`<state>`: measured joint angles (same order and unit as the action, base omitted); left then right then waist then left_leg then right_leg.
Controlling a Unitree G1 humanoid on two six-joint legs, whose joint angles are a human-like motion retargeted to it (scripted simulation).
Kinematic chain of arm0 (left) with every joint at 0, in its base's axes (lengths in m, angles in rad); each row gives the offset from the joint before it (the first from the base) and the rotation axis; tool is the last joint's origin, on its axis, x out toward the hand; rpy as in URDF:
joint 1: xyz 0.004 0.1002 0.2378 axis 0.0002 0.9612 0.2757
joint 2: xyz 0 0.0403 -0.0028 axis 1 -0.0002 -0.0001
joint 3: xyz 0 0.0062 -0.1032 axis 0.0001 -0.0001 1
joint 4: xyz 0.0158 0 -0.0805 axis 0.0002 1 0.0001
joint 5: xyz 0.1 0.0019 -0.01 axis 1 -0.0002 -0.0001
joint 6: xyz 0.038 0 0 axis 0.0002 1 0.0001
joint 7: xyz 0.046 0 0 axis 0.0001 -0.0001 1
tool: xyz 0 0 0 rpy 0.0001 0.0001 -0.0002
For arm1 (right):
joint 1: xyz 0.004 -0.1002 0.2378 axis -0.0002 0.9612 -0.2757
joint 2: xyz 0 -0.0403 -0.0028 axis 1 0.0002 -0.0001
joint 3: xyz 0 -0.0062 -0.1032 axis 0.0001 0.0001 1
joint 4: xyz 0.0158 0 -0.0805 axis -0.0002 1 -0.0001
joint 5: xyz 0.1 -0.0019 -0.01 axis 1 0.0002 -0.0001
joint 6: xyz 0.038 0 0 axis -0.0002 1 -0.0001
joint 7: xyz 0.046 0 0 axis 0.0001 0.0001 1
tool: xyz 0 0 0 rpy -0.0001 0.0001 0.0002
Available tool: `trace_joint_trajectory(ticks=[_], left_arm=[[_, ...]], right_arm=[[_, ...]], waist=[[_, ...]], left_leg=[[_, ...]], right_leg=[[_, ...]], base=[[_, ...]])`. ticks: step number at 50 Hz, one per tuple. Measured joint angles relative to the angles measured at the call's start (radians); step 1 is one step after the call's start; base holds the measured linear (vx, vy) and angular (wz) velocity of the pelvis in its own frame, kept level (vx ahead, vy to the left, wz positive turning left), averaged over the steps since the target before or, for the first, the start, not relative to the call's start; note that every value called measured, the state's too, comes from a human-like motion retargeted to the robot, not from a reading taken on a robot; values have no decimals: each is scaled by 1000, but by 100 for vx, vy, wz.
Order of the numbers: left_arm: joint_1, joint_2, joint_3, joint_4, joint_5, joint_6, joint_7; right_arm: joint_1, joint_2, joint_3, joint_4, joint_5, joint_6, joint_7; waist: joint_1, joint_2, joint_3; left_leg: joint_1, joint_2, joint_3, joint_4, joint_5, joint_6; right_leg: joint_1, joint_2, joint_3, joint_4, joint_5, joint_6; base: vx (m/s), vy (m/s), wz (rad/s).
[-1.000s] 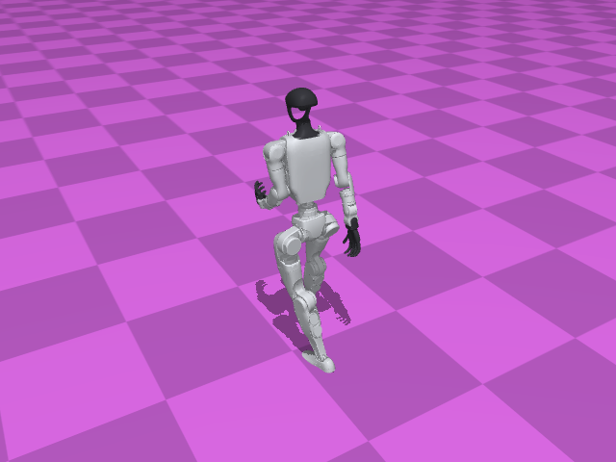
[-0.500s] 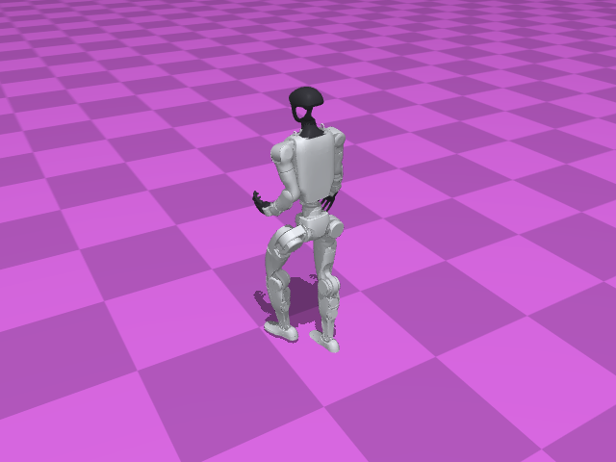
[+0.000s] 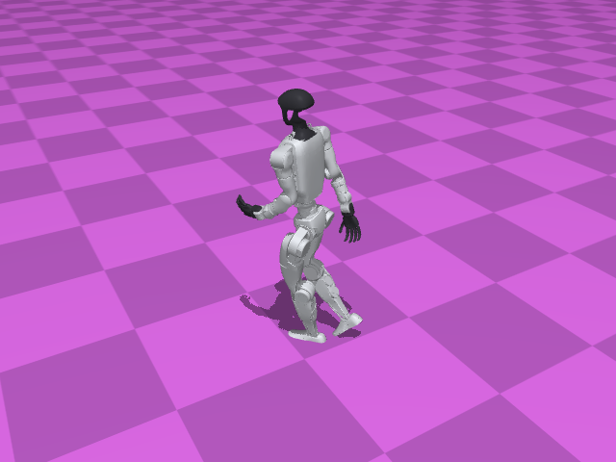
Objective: Walk run
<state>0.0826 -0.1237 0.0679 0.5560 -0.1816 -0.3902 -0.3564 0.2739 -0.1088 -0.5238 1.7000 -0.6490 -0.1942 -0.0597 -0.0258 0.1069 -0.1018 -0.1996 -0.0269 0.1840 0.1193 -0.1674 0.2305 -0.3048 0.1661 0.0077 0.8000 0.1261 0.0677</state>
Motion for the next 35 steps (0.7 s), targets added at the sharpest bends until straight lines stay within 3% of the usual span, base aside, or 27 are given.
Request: trace_joint_trajectory(ticks=[5, 10, 12, 13, 14, 15, 16, 19, 20, 22, 25, 26, 28, 30, 35], left_arm=[[-10, 16, -43, -21, 12, -8, -42], [-22, 28, -33, -17, 26, -1, -72], [-12, 23, -24, -10, 33, 0, -71], [-3, 20, -21, -4, 36, 2, -68], [5, 19, -14, 4, 38, 7, -66], [13, 19, -6, 13, 40, 13, -64], [23, 10, 1, 22, 42, 16, -61], [73, -13, 7, 40, 50, 21, -63], [92, -13, 6, 48, 53, 21, -68], [108, -16, 5, 86, 59, 29, -88], [109, -22, -44, 132, 51, 47, -66], [106, -19, -61, 129, 51, 42, -62], [100, -6, -79, 116, 73, 25, -78], [90, 7, -77, 95, 115, 8, -113], [104, -12, -69, 44, 162, -14, -82]], right_arm=[[93, 32, -1, 0, -45, 12, 33], [71, 37, 5, 0, -74, 24, 40], [40, 25, 8, -1, -68, 19, 31], [25, 18, 7, -3, -63, 17, 23], [7, 10, 7, -7, -56, 20, 15], [-14, 1, 7, -14, -47, 25, 9], [-35, -12, 9, -18, -33, 37, 0], [-91, -51, -1, -29, -7, 74, -33], [-106, -58, -10, -30, -4, 87, -46], [-143, -76, -26, -31, 13, 98, -55], [-195, -118, -30, -44, 41, 85, -23], [-213, -133, -25, -54, 47, 78, -14], [-249, -155, -11, -71, 60, 71, -8], [-295, -182, -1, -87, 64, 73, -15], [-395, -249, -9, -164, 6, 81, -12]], waist=[[-70, 5, 2], [-127, -46, 37], [-137, -58, 60], [-146, -59, 75], [-147, -56, 88], [-144, -52, 99], [-145, -55, 101], [-156, -69, 60], [-168, -61, 47], [-163, -33, 36], [-145, -27, 14], [-150, -39, 1], [-132, -54, -15], [-102, -63, -12], [8, -97, -1]], left_leg=[[70, -57, -125, -11, -18, -3], [161, -136, -220, 8, -52, -16], [207, -149, -240, 22, -65, -28], [237, -144, -257, 38, -76, -39], [265, -114, -269, 59, -94, -67], [292, -72, -278, 83, -114, -102], [302, -88, -277, 99, -107, -102], [284, -173, -279, 123, -1, -99], [275, -165, -291, 156, 43, -122], [226, -154, -319, 275, 216, -202], [74, -179, -339, 536, 457, -451], [25, -159, -251, 600, 513, -476], [-64, -64, -105, 726, 553, -457], [-140, 58, 40, 833, 441, -335], [-312, 32, 95, 772, 312, -279]], right_leg=[[-64, -141, 39, -301, -30, -56], [-83, -181, 259, -647, -97, -17], [-63, -165, 390, -764, -127, 81], [-42, -159, 411, -806, -143, 166], [-20, -128, 378, -828, -147, 194], [3, -86, 317, -840, -145, 194], [11, -99, 304, -826, -96, 194], [-14, -201, 267, -777, 21, 144], [-20, -212, 192, -760, 8, 102], [12, -170, 331, -729, -31, 34], [48, -236, 206, -722, -76, 12], [56, -284, 130, -724, -87, 15], [86, -299, 50, -738, -109, -6], [119, -297, -17, -749, -125, -20], [202, -291, -122, -786, -147, -37]], base=[[58, 1, 178], [55, -11, 152], [63, -14, 120], [81, -40, 122], [93, -68, 112], [82, -52, 92], [70, -16, 87], [62, 31, 125], [56, 0, 184], [61, -8, 192], [58, -3, 216], [54, 4, 252], [54, -17, 221], [37, -22, 166], [35, -7, 106]])
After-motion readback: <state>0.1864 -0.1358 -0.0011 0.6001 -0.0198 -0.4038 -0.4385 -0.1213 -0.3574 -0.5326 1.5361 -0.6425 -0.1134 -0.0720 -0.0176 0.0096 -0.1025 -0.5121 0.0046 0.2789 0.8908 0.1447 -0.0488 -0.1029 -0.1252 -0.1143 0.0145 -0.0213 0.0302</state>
